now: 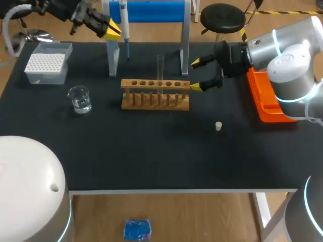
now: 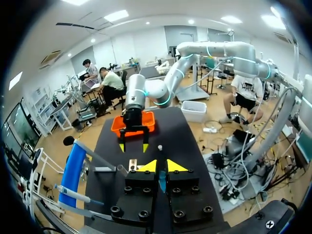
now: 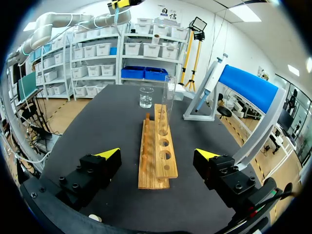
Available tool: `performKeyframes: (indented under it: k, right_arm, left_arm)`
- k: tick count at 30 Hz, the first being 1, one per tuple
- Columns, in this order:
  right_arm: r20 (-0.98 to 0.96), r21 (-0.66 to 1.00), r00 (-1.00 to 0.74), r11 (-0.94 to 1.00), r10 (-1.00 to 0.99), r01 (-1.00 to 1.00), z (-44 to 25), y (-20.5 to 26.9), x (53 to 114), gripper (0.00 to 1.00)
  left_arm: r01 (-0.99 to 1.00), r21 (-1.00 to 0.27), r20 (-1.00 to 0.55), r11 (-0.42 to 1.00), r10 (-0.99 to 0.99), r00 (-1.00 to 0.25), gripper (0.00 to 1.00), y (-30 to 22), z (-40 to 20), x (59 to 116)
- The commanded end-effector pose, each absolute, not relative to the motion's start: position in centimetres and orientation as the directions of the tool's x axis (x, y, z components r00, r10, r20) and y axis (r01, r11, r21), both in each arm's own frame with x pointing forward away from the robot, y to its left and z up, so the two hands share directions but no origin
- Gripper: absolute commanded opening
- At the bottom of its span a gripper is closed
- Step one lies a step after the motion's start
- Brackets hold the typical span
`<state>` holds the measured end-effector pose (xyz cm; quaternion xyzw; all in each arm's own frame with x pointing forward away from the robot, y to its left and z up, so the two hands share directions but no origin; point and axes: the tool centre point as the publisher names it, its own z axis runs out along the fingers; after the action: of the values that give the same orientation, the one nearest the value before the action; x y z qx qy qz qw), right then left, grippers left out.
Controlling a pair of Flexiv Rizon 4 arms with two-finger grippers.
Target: Invert the test tube, pick up the pipette, mount the tip to pipette, aspirate from beaker and dispense into the tube, eject the tip, return the pipette, and cap with the stopper.
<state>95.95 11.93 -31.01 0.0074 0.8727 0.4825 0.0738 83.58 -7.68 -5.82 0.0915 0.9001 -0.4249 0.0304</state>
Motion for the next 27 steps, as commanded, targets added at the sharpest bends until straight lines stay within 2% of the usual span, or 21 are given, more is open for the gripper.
performKeyframes:
  k: [1,17,27]
  right_arm:
    - [-0.121,0.843,-0.989,0.535,0.083,-0.058,-31.0,11.9,96.0,1.00]
    - [-0.251,0.918,-0.968,0.315,-0.011,-0.242,-22.3,8.5,85.9,1.00]
    - [-0.221,0.961,-0.975,0.165,-0.024,-0.222,-19.7,8.5,81.1,1.00]
  left_arm:
    - [0.193,-0.757,-0.139,0.624,0.135,-0.981,0.00,-9.1,-6.1,83.0]
    - [0.183,-0.772,-0.101,0.608,0.167,-0.981,0.00,-12.3,-9.5,81.3]
    - [0.191,-0.743,-0.101,0.642,0.175,-0.979,0.00,-14.0,-10.4,80.8]
